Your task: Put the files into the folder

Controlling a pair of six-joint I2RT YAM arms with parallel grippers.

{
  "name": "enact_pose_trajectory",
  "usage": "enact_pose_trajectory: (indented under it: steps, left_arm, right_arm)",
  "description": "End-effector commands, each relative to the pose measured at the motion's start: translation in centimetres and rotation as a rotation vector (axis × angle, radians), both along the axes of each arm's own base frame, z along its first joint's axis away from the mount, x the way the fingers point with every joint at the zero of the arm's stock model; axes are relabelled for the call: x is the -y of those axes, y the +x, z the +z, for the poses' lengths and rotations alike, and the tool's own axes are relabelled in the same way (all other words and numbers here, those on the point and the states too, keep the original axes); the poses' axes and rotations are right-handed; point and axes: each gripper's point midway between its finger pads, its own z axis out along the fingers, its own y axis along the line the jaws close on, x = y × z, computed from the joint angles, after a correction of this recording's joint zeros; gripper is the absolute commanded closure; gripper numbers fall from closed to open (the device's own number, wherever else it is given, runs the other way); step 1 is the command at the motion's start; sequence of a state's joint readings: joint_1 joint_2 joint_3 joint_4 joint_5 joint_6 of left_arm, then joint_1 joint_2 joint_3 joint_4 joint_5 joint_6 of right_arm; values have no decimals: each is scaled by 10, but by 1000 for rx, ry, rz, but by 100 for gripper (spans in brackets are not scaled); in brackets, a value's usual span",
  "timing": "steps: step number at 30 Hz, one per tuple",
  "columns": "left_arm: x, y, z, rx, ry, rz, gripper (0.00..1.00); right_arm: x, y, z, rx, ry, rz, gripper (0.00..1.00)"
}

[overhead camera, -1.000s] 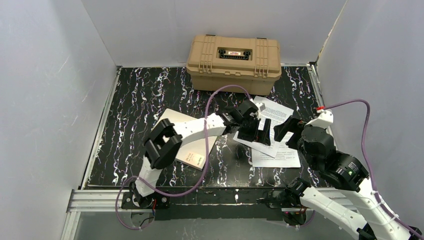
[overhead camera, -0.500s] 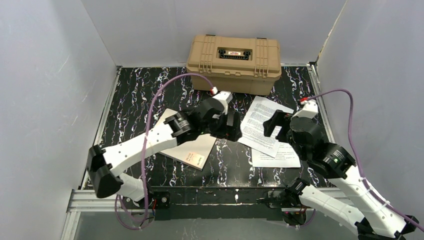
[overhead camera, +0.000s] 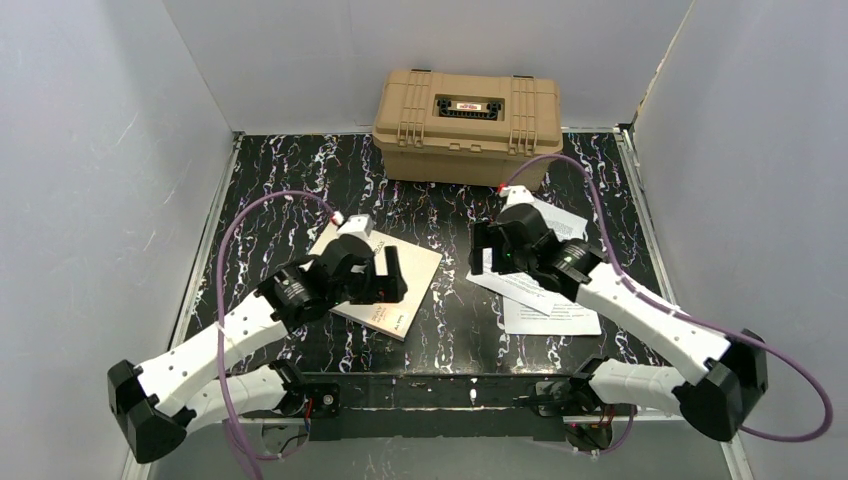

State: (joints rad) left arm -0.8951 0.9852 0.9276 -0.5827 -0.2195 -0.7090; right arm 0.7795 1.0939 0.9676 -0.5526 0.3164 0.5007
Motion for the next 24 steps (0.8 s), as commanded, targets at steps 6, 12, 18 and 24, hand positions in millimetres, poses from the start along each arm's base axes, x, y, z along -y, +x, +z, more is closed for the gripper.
enact_pose_trajectory:
  steps: [6,12,18,24]
  left_arm:
    - [-44,-2,-53,-181,-75,202,2]
    - [-58,-4,-81,-304,-128,290,2]
    - [-76,-12,-105,-404,-98,381,2]
    - [-78,-13,-119,-447,-133,421,2]
  right_arm:
    - [-56,36,-9,11,-15,163,1]
    - [-82,61,-20,4,-68,225,1]
    - [-118,77,-45,-49,-66,312,1]
    - [-149,88,-73,-114,-52,390,1]
